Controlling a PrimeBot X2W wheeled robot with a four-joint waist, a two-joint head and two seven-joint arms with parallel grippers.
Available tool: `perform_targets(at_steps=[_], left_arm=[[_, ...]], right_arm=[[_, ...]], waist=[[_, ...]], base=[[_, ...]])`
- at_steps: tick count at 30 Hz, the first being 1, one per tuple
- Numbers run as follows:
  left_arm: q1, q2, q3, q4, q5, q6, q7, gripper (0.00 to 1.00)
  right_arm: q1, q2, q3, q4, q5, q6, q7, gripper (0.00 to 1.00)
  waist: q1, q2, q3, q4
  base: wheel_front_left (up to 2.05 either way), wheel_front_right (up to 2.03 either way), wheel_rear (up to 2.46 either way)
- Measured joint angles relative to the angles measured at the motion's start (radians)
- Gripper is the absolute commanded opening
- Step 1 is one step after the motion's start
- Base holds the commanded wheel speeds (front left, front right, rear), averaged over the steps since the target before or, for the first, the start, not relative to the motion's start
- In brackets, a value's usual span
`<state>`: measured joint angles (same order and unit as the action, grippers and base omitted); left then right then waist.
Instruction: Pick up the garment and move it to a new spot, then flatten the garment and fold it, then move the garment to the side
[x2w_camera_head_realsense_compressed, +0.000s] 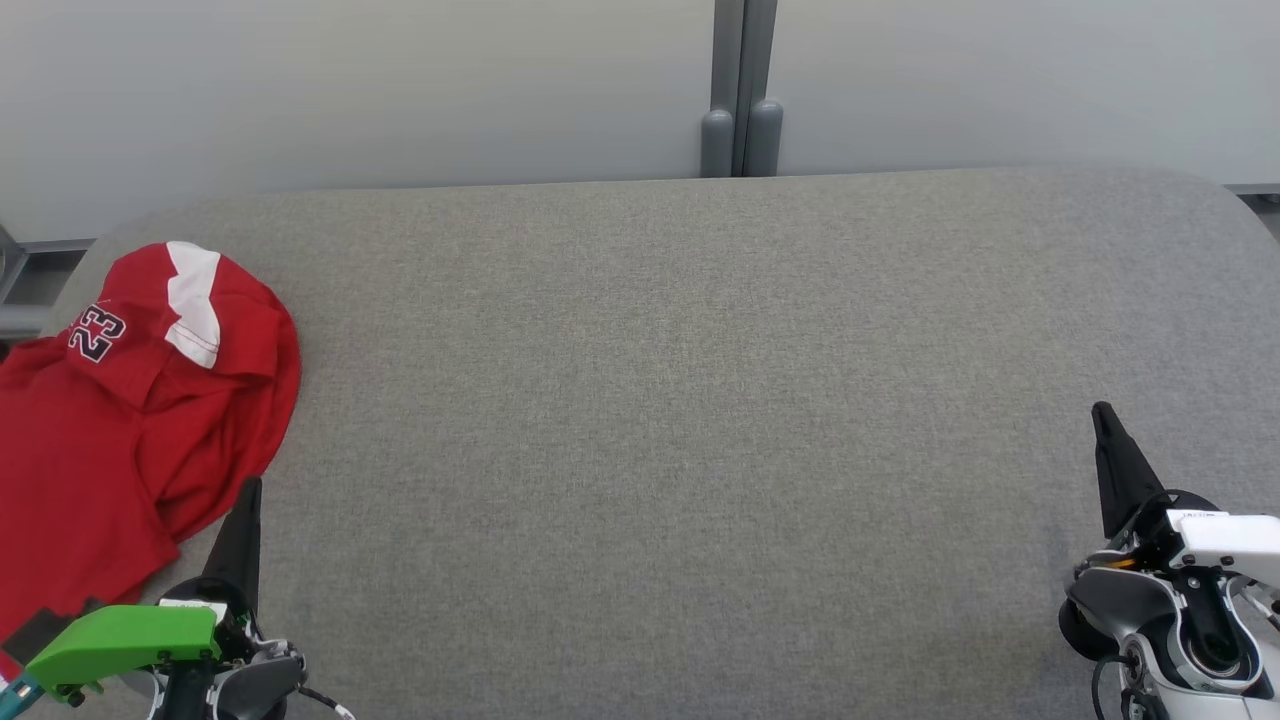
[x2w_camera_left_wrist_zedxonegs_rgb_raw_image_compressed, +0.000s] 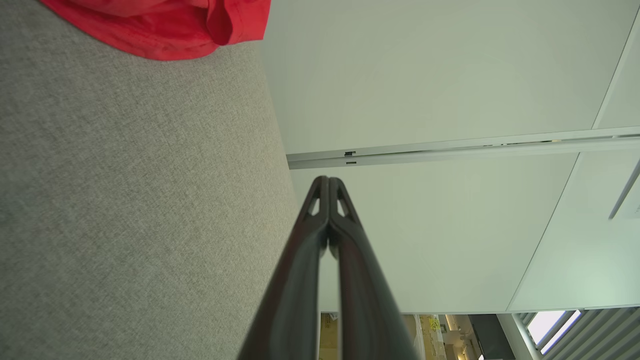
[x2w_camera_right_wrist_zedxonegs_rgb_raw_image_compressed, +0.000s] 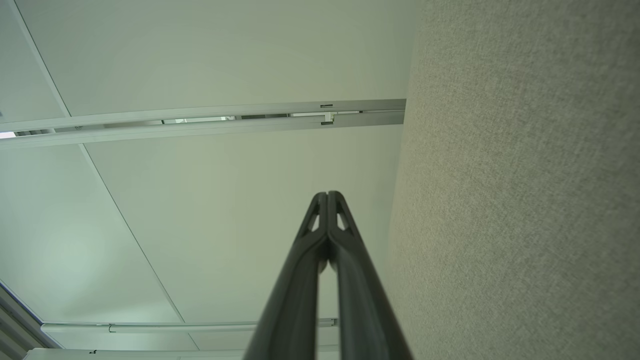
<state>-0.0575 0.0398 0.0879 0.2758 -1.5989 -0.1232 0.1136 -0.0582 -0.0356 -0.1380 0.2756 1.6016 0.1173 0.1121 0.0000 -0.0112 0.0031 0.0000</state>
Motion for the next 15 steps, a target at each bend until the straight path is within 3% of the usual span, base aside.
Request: perform_targets(at_steps=[15], left_arm=[[0.0,0.0,0.0,0.0,0.0,0.0,0.0,0.0]], right_arm=[[0.0,0.0,0.0,0.0,0.0,0.0,0.0,0.0]], waist=[[0.0,0.0,0.0,0.0]], base=[[0.0,0.0,0.0]])
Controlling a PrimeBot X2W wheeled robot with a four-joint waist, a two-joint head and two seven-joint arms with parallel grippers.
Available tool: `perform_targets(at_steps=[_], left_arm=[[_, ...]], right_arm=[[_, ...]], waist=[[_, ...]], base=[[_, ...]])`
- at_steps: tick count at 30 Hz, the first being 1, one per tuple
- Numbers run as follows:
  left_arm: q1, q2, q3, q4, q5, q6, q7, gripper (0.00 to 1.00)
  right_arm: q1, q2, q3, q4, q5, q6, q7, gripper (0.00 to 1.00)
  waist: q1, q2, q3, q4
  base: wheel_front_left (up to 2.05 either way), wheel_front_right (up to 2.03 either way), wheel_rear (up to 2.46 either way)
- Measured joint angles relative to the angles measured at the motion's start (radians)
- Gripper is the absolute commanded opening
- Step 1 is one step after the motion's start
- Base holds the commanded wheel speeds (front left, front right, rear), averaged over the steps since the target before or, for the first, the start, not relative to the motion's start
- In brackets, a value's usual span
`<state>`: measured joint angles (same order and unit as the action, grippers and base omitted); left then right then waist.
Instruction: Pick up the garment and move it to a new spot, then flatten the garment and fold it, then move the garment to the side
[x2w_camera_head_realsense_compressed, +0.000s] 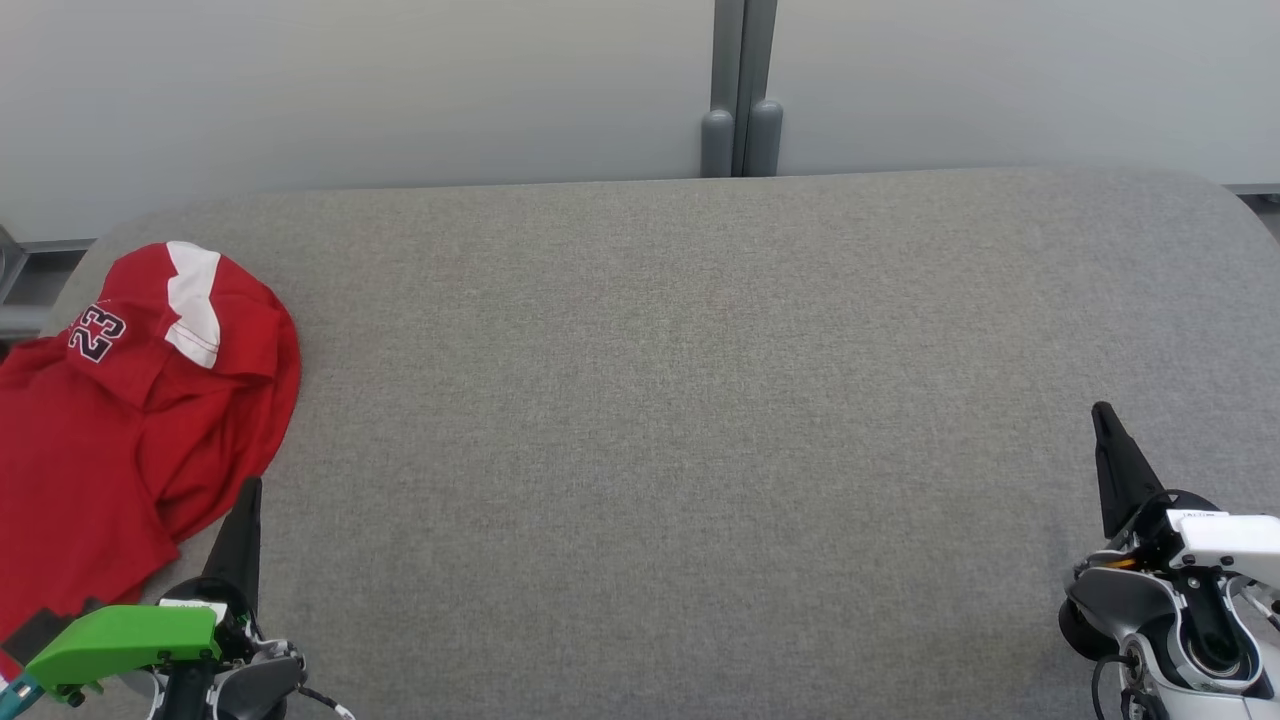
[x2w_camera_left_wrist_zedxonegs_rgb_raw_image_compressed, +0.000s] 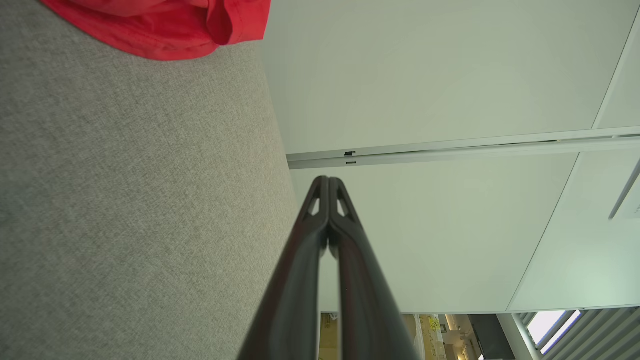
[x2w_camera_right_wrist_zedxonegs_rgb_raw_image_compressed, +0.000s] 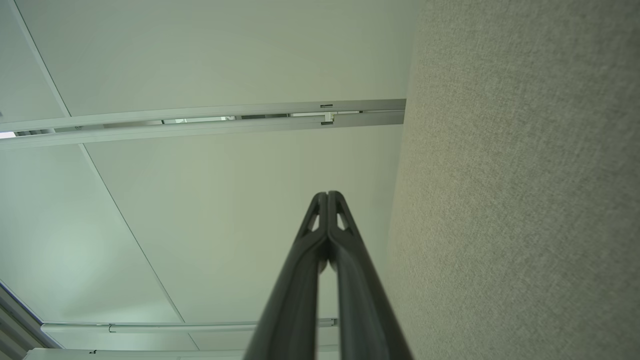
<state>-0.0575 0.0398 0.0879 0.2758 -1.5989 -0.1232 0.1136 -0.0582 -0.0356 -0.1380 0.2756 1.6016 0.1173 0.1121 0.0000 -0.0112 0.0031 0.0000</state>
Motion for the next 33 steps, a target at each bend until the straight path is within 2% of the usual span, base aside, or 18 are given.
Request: perform_targets(at_steps=[33], left_arm=[[0.0,0.0,0.0,0.0,0.0,0.0,0.0,0.0]], right_arm=[[0.0,0.0,0.0,0.0,0.0,0.0,0.0,0.0]], waist=[[0.0,0.0,0.0,0.0]], base=[[0.0,0.0,0.0]])
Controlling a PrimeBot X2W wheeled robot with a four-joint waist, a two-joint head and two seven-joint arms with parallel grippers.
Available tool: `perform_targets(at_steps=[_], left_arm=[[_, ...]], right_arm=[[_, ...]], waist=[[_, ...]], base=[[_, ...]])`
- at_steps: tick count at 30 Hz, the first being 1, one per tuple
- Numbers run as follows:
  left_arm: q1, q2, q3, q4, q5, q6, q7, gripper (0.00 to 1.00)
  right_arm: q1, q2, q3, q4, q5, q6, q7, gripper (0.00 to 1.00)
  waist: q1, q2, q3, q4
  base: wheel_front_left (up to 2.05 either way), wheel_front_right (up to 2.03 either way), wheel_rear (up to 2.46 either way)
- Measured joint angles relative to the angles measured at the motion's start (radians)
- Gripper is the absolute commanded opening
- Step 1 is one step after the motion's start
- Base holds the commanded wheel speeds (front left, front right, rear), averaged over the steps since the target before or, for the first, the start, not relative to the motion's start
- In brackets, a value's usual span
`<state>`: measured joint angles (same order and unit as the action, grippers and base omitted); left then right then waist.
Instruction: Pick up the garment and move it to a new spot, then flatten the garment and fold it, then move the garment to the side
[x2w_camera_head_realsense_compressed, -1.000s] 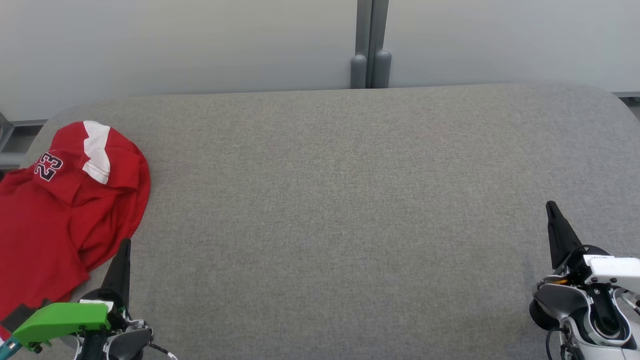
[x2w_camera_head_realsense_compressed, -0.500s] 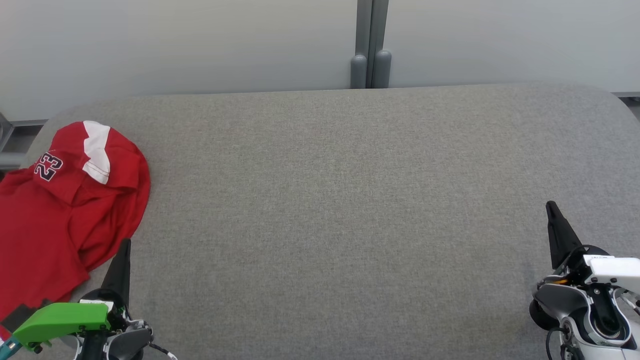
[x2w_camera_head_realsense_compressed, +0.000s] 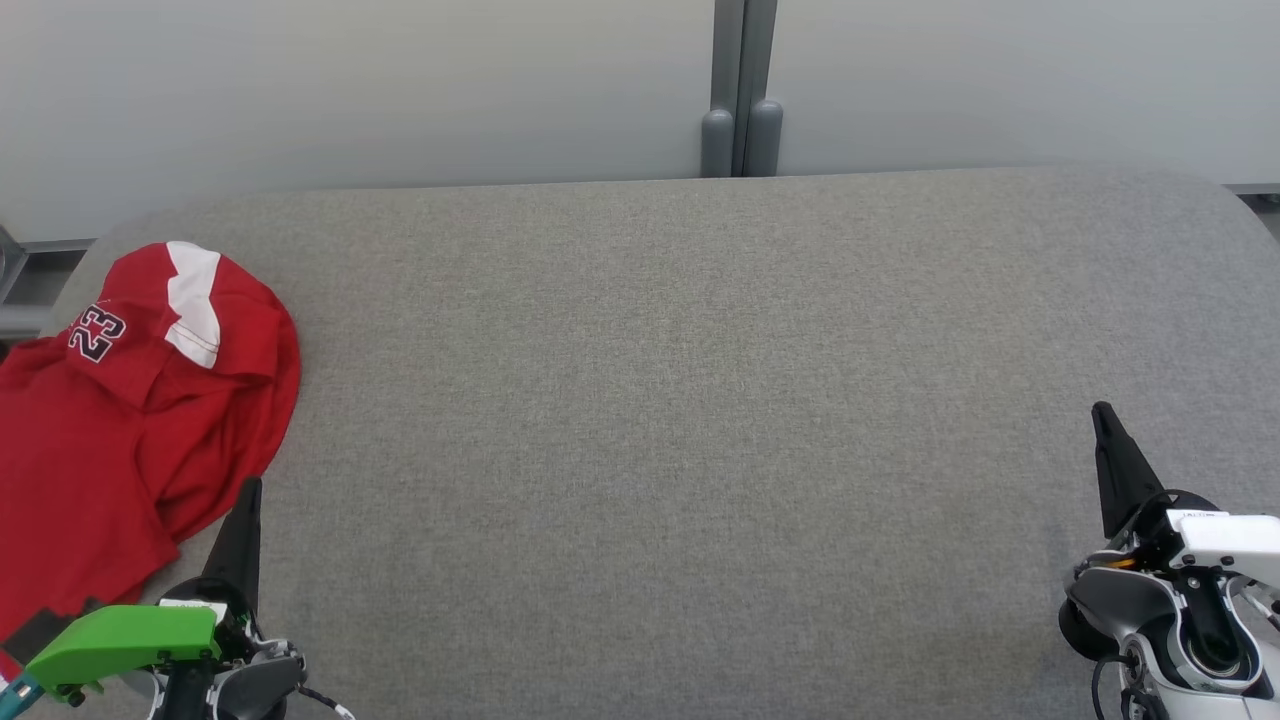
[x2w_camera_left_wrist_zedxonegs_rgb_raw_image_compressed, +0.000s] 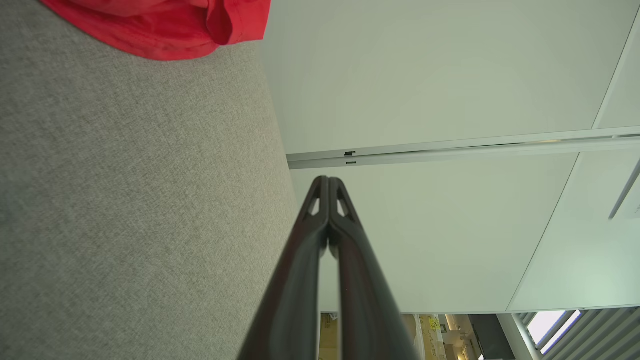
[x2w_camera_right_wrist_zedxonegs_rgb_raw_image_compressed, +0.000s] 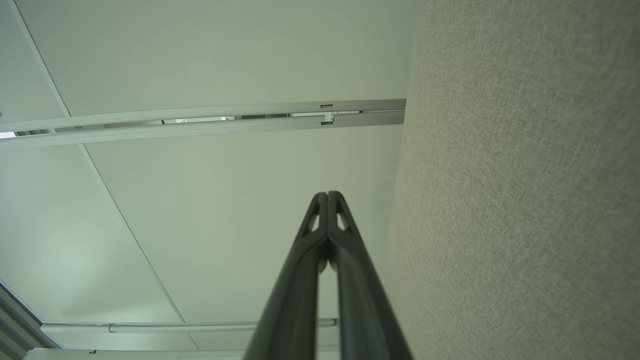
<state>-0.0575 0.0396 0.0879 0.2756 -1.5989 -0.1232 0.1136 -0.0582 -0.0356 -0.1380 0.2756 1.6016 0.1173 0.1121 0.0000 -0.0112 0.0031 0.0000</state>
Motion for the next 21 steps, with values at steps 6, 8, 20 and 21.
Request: perform_targets(at_steps=[6,8,20,21], left_arm=[[0.0,0.0,0.0,0.0,0.0,0.0,0.0,0.0],[0.0,0.0,0.0,0.0,0.0,0.0,0.0,0.0],[0.0,0.0,0.0,0.0,0.0,0.0,0.0,0.0],[0.0,0.0,0.0,0.0,0.0,0.0,0.0,0.0]], right_arm=[[0.0,0.0,0.0,0.0,0.0,0.0,0.0,0.0],[0.0,0.0,0.0,0.0,0.0,0.0,0.0,0.0],[0.0,0.0,0.0,0.0,0.0,0.0,0.0,0.0],[0.0,0.0,0.0,0.0,0.0,0.0,0.0,0.0]], waist=[[0.0,0.0,0.0,0.0],[0.0,0.0,0.0,0.0],[0.0,0.0,0.0,0.0],[0.0,0.0,0.0,0.0]], base=[[0.0,0.0,0.0],[0.0,0.0,0.0],[0.0,0.0,0.0],[0.0,0.0,0.0]])
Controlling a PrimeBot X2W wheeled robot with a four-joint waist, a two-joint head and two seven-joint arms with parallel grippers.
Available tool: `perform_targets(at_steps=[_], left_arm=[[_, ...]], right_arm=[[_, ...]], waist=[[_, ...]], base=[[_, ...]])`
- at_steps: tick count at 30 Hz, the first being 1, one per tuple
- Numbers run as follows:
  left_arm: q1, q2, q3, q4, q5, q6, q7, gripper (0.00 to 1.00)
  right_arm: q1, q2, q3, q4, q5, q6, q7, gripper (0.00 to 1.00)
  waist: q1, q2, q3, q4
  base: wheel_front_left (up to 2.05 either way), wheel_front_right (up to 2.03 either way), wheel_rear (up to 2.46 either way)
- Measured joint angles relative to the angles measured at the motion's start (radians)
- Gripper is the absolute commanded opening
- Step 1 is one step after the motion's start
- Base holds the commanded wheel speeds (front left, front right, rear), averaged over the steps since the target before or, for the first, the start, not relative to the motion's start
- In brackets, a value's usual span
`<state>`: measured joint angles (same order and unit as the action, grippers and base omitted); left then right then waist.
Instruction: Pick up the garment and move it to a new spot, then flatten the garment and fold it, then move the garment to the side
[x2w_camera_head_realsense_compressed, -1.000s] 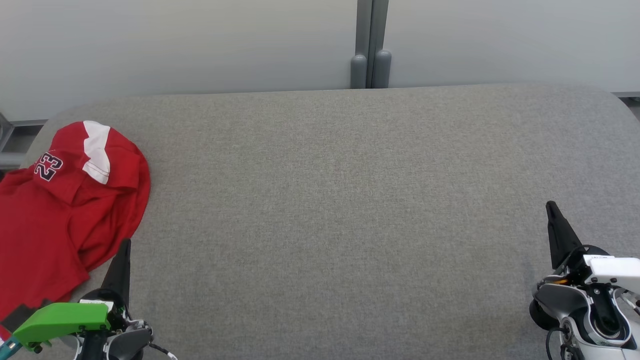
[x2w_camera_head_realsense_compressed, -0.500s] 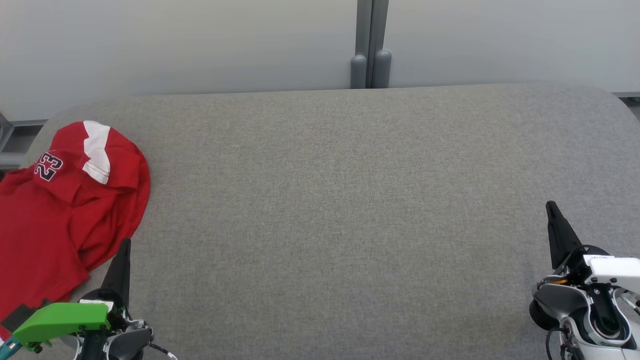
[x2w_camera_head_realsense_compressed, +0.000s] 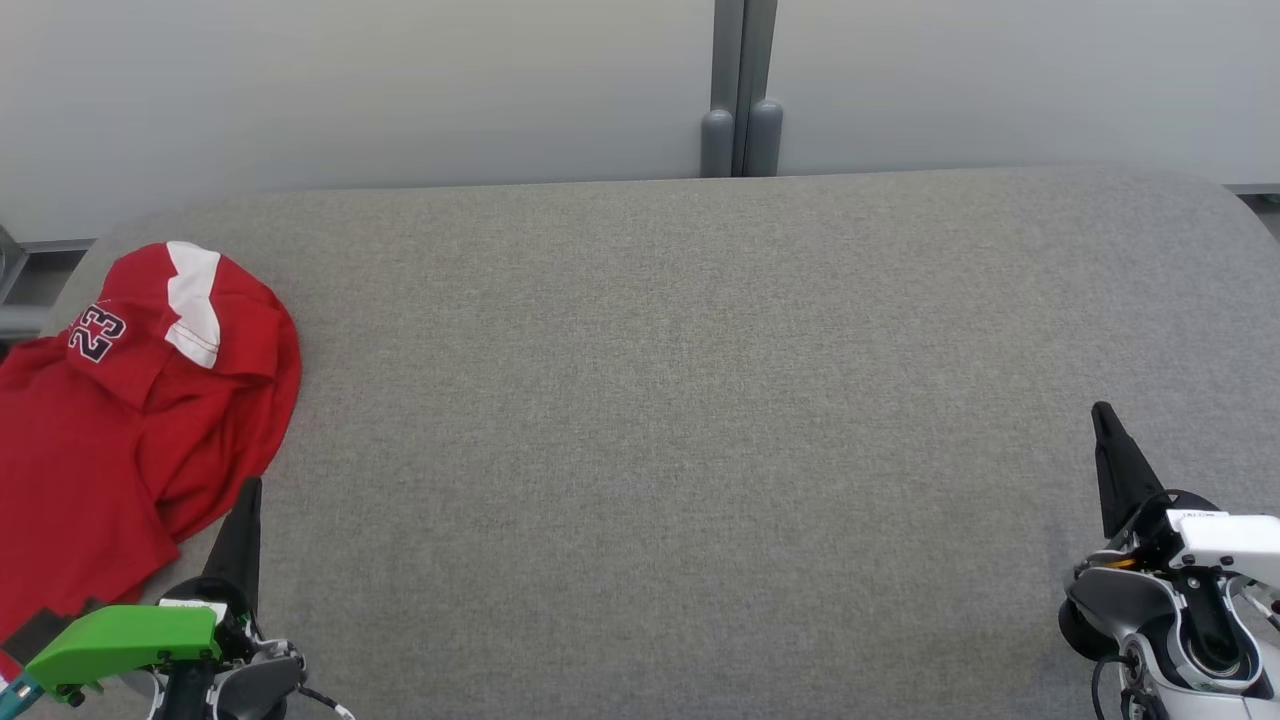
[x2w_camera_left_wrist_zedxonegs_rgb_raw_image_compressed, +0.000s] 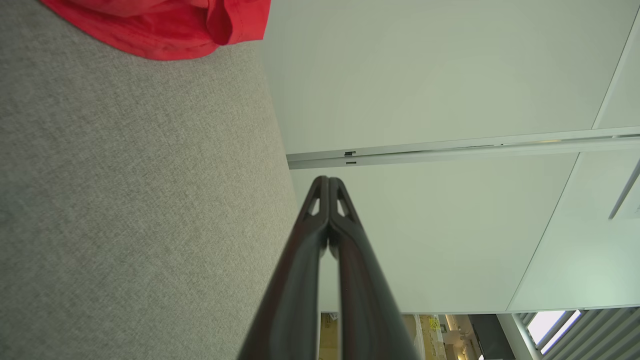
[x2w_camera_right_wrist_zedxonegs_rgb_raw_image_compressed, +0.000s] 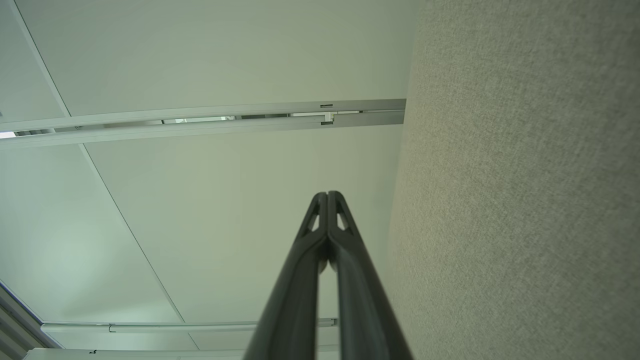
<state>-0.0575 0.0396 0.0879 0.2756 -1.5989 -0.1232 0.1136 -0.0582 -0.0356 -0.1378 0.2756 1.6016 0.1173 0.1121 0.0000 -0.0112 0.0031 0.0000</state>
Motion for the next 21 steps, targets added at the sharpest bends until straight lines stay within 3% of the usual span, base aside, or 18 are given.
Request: perform_targets(at_steps=[21], left_arm=[[0.0,0.0,0.0,0.0,0.0,0.0,0.0,0.0]], right_arm=[[0.0,0.0,0.0,0.0,0.0,0.0,0.0,0.0]], waist=[[0.0,0.0,0.0,0.0]], base=[[0.0,0.0,0.0]])
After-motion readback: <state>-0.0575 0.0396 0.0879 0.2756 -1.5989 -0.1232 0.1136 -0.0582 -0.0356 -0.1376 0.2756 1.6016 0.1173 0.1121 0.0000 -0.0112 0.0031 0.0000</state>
